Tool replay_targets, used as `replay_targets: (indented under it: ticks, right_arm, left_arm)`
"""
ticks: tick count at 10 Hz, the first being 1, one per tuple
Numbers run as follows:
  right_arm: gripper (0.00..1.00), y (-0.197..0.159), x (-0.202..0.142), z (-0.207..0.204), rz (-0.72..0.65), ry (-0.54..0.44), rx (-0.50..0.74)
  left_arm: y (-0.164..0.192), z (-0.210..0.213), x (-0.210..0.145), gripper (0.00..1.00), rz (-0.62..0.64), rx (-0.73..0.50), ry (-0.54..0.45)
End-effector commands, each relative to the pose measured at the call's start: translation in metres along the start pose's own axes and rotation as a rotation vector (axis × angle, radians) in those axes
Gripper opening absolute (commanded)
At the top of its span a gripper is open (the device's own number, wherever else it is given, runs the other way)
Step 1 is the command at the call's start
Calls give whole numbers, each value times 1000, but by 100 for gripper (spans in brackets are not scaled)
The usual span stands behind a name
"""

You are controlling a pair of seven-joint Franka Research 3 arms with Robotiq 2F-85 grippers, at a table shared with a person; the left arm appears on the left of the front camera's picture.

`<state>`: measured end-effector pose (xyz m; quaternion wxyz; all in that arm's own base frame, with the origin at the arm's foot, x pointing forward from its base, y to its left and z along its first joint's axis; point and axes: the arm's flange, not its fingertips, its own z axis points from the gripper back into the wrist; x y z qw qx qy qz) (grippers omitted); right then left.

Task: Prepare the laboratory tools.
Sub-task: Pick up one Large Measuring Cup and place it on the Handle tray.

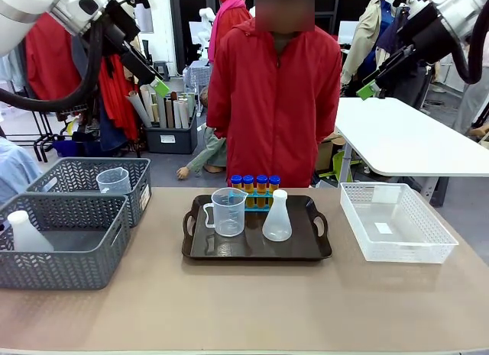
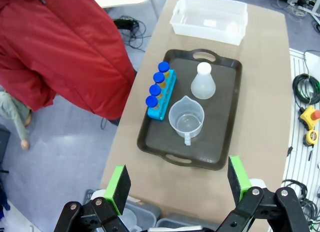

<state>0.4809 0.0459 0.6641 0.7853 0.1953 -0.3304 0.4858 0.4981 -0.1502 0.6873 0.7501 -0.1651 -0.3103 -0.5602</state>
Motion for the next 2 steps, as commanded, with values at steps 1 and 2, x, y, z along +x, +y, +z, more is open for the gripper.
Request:
replay_targets:
  ticks: [1,2]
  right_arm:
    - [100,1,1,1,-1,-5,-7]
    - [100,1,1,1,-1,-5,-7]
  left_arm:
    - [1,2,0,100,1,-2,2]
    - [1,2,0,100,1,-2,2]
